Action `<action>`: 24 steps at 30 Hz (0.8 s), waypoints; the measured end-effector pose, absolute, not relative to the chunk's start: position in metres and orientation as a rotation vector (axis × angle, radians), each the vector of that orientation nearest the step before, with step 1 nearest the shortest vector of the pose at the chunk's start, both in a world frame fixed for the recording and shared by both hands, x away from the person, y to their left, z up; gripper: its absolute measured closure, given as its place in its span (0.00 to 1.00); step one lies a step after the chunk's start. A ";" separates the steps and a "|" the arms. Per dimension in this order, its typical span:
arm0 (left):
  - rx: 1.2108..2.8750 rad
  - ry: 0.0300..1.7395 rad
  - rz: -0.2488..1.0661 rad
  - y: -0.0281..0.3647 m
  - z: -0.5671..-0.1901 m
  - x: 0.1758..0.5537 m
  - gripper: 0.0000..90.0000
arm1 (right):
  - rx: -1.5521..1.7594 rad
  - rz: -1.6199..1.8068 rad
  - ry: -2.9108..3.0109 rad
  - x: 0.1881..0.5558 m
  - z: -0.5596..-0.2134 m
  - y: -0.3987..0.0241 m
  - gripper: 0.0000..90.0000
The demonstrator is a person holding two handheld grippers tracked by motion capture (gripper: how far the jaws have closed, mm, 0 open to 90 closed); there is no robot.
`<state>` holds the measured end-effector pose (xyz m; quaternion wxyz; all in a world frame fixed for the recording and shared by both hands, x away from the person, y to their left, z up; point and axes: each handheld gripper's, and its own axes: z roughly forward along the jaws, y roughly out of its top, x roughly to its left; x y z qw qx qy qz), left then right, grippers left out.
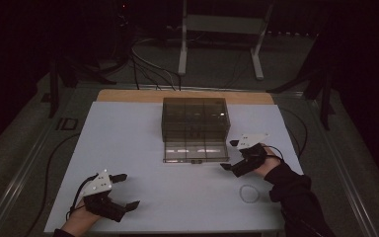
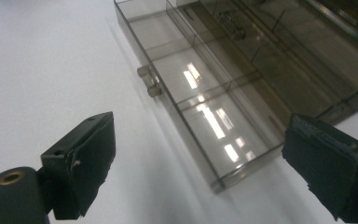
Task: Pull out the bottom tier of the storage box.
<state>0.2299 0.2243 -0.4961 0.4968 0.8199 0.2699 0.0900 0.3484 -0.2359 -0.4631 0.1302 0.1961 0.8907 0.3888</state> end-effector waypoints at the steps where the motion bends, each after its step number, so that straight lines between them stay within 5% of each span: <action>1: 1.984 0.652 0.219 0.224 -0.496 0.230 0.00 | 0.585 1.138 2.575 0.346 -0.465 -0.237 0.11; 24: 1.983 0.654 0.215 0.225 -0.496 0.230 0.00 | 0.760 1.272 2.448 0.282 -0.486 -0.274 0.11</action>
